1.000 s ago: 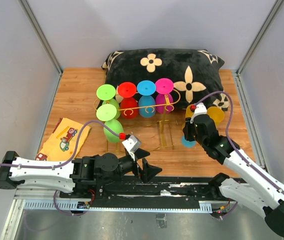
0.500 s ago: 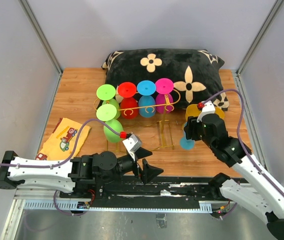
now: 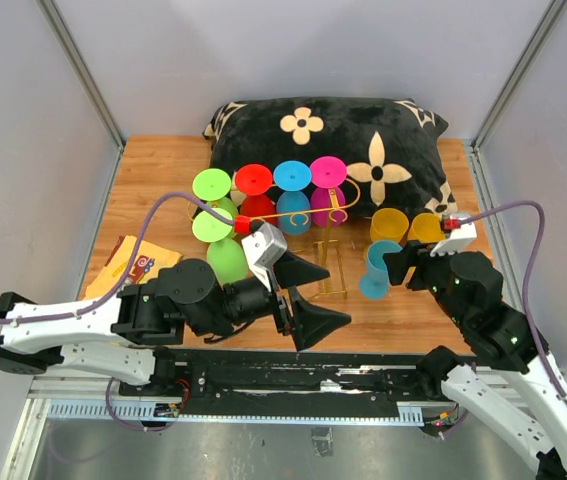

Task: Take the wine glass off the wine glass rack
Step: Place the wine glass at the center of the board, then pick up the wine glass from the wine rack.

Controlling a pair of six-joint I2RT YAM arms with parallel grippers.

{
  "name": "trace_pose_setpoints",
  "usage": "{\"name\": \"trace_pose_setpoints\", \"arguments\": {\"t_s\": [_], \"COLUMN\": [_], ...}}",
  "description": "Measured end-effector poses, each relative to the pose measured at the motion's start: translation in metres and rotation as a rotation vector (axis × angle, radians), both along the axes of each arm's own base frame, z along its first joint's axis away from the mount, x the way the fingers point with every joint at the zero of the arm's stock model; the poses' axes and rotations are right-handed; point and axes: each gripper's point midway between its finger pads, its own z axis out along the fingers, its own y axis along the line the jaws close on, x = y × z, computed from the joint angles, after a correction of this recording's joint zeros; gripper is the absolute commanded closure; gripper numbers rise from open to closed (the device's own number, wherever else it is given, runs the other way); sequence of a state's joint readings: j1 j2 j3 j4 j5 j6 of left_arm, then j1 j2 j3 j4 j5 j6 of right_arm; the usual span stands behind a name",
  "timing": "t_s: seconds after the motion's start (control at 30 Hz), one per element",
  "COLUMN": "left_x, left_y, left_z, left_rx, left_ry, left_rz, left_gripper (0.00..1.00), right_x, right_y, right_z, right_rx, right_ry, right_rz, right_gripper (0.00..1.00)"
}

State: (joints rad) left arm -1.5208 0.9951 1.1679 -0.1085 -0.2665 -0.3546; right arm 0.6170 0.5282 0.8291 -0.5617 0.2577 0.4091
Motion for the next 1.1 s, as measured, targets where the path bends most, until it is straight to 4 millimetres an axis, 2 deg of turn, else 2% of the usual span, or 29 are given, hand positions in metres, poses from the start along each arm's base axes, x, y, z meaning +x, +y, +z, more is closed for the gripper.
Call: {"name": "trace_pose_setpoints", "arguments": {"t_s": [0.07, 0.13, 0.27, 0.3, 0.4, 0.6, 0.7, 0.77, 0.87, 0.97, 1.1], "left_x": [0.008, 0.021, 0.063, 0.073, 0.084, 0.106, 0.116, 0.122, 0.131, 0.139, 0.165], "left_y": [0.001, 0.004, 0.025, 0.033, 0.059, 0.129, 0.157, 0.169, 0.181, 0.182, 0.182], "left_z": [0.015, 0.02, 0.013, 0.011, 0.011, 0.035, 0.039, 0.035, 0.018, 0.008, -0.009], "left_rx": [0.003, 0.015, 0.03, 0.026, -0.001, -0.089, -0.096, -0.072, 0.01, 0.07, 0.173], "left_ry": [-0.006, 0.003, 0.076, 0.098, 0.134, 0.14, 0.148, 0.149, 0.137, 0.12, 0.095], "left_rz": [0.036, 0.076, 0.21, 0.255, 0.344, 0.563, 0.677, 0.749, 0.835, 0.878, 0.95], "left_gripper": [0.0, 0.0, 0.0, 0.0, 0.0, 0.0, 0.0, 0.0, 0.0, 0.0, 0.0], "right_x": [-0.006, -0.012, -0.023, -0.026, -0.031, -0.033, -0.032, -0.031, -0.03, -0.03, -0.031], "right_y": [-0.001, 0.001, 0.003, 0.003, 0.003, 0.007, 0.012, 0.014, 0.018, 0.019, 0.019], "right_z": [0.008, 0.013, 0.013, 0.012, 0.01, 0.008, 0.003, 0.0, -0.003, -0.004, -0.003], "right_rx": [0.044, 0.081, 0.146, 0.162, 0.192, 0.213, 0.207, 0.202, 0.198, 0.2, 0.204], "right_ry": [-0.025, -0.037, -0.054, -0.057, -0.06, -0.044, -0.017, -0.001, 0.021, 0.025, 0.022], "right_rz": [0.007, 0.026, 0.053, 0.057, 0.063, 0.078, 0.091, 0.097, 0.107, 0.109, 0.11], "right_gripper": [0.33, 0.32, 0.32, 0.32, 0.31, 0.31, 0.3, 0.3, 0.3, 0.3, 0.3]}}
